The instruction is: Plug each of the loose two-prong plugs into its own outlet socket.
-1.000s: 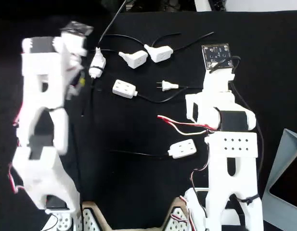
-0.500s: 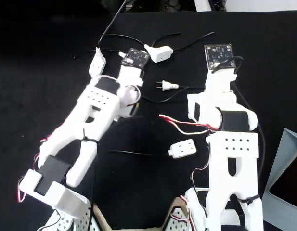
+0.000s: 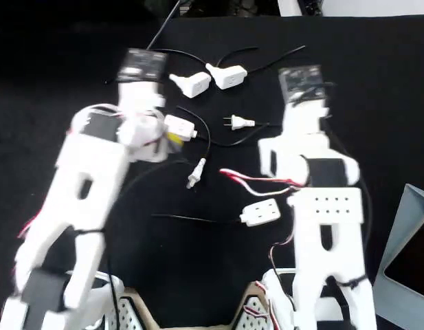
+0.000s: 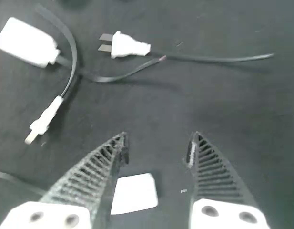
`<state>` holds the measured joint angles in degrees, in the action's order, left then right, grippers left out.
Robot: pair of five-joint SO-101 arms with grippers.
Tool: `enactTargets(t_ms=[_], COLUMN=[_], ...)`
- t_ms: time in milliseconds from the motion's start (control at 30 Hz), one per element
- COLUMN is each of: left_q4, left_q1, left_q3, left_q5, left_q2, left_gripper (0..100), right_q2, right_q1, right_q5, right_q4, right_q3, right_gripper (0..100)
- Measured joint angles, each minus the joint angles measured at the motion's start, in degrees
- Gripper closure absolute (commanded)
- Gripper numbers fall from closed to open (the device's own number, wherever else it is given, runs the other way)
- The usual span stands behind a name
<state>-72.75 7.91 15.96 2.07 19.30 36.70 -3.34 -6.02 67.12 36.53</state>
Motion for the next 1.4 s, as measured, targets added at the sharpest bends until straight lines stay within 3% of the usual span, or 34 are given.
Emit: enactTargets(t_ms=[167, 433, 600, 733, 833, 1167, 1400], left_q4=[2.46, 16.79, 23.30, 27.43, 28.66, 28.66, 28.66], left_q1=[-9.32, -24.97, -32.79, -34.73, -34.99, -34.99, -34.99], left_q3=[13.80, 41.14, 52.22, 58.02, 59.87, 60.13, 60.13], left_q5=[0.00, -5.71, -5.89, -6.24, -7.38, -9.58, -9.58], left_q2=[9.93, 26.29, 32.97, 35.08, 35.52, 35.96, 35.96], left_gripper=[73, 73, 73, 73, 73, 73, 73], right_q2=[-10.02, -24.44, -26.02, -26.11, -26.99, -39.74, -48.88], right_q1=[-5.36, -16.00, -21.63, -24.00, -25.14, -25.41, -25.41], right_q5=[4.66, 15.30, 17.49, 18.81, 25.85, 37.27, 40.62], right_q4=[-0.09, 1.23, 1.23, 1.14, -1.58, -6.86, -7.21], right_q3=[0.09, -5.89, -5.89, -5.89, -6.15, -13.36, -19.87], right_gripper=[79.5, 79.6, 79.6, 79.7, 79.7, 79.7, 79.7])
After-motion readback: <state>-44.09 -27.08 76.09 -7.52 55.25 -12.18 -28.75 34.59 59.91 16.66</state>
